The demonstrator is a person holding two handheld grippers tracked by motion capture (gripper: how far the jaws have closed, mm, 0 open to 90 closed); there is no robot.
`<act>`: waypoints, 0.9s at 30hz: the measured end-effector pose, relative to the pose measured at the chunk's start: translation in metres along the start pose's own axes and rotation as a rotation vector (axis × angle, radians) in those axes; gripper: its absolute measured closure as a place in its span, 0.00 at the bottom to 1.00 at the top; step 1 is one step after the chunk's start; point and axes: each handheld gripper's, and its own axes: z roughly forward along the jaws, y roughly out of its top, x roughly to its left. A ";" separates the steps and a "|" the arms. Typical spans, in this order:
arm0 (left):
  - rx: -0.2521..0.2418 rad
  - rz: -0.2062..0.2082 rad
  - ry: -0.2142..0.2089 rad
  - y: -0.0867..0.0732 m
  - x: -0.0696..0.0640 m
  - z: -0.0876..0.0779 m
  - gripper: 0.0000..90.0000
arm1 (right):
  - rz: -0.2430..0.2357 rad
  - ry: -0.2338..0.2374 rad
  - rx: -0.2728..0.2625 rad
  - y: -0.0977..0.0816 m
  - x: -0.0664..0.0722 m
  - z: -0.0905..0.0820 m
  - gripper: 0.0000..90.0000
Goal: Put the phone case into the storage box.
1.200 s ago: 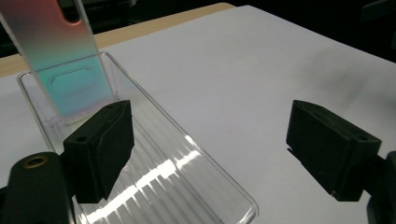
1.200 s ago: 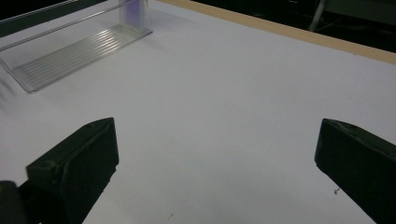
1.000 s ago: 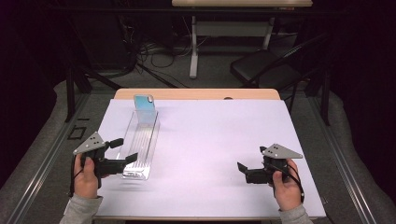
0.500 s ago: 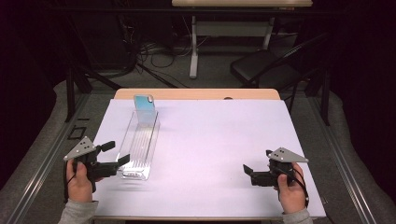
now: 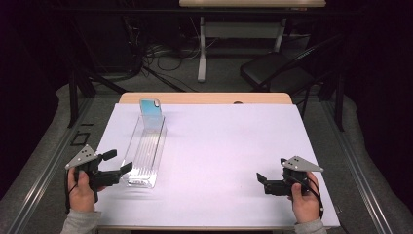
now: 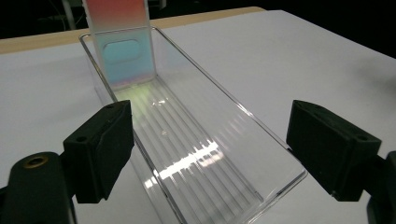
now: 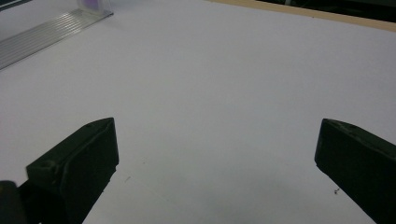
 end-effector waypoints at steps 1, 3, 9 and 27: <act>0.001 -0.003 0.002 -0.001 0.000 0.000 0.17 | -0.004 0.000 0.006 -0.001 -0.001 0.000 0.00; 0.003 -0.005 0.002 -0.002 0.001 0.001 0.17 | 0.001 -0.003 0.011 -0.002 -0.002 0.002 0.00; 0.005 -0.005 0.013 -0.003 0.004 0.001 0.17 | -0.009 -0.028 0.028 -0.007 -0.005 0.006 0.00; 0.001 -0.019 0.025 -0.006 0.009 -0.001 0.17 | 0.001 -0.028 0.038 -0.016 -0.007 0.014 0.00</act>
